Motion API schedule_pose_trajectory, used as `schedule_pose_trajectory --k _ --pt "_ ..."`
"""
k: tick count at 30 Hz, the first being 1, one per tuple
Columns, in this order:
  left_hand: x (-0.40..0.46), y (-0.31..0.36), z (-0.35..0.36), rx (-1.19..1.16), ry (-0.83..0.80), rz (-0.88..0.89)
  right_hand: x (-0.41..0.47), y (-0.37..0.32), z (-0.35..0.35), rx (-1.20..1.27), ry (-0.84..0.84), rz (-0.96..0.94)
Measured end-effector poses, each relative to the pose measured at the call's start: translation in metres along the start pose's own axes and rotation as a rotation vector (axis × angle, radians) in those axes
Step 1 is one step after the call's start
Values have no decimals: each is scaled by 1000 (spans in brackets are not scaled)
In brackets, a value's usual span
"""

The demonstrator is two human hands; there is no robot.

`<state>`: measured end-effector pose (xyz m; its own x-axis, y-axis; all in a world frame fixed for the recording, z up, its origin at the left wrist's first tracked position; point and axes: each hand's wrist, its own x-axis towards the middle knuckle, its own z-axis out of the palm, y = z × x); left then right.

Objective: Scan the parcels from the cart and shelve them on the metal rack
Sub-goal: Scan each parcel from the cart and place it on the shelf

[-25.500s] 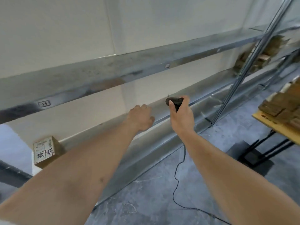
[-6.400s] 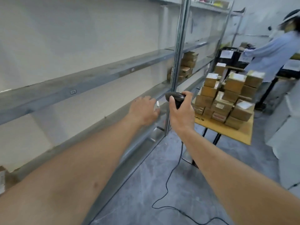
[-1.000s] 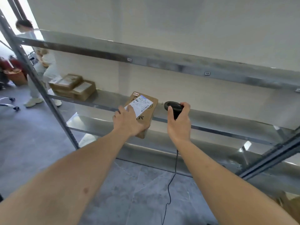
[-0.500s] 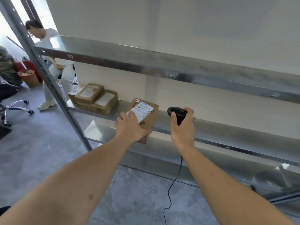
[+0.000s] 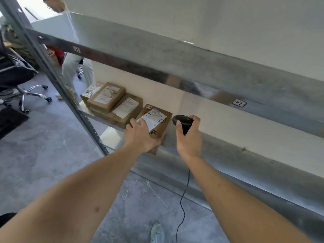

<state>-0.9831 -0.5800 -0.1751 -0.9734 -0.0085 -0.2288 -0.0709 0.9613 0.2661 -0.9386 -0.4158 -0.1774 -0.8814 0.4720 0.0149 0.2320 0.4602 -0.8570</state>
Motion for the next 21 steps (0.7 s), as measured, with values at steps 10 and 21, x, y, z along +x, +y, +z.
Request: schedule_pose_trajectory --k 10,21 --pt "82 -15 11 59 13 9 50 -6 48 -87 21 43" --pt "115 -44 28 141 -4 128 46 -11 84 -104 110 119"
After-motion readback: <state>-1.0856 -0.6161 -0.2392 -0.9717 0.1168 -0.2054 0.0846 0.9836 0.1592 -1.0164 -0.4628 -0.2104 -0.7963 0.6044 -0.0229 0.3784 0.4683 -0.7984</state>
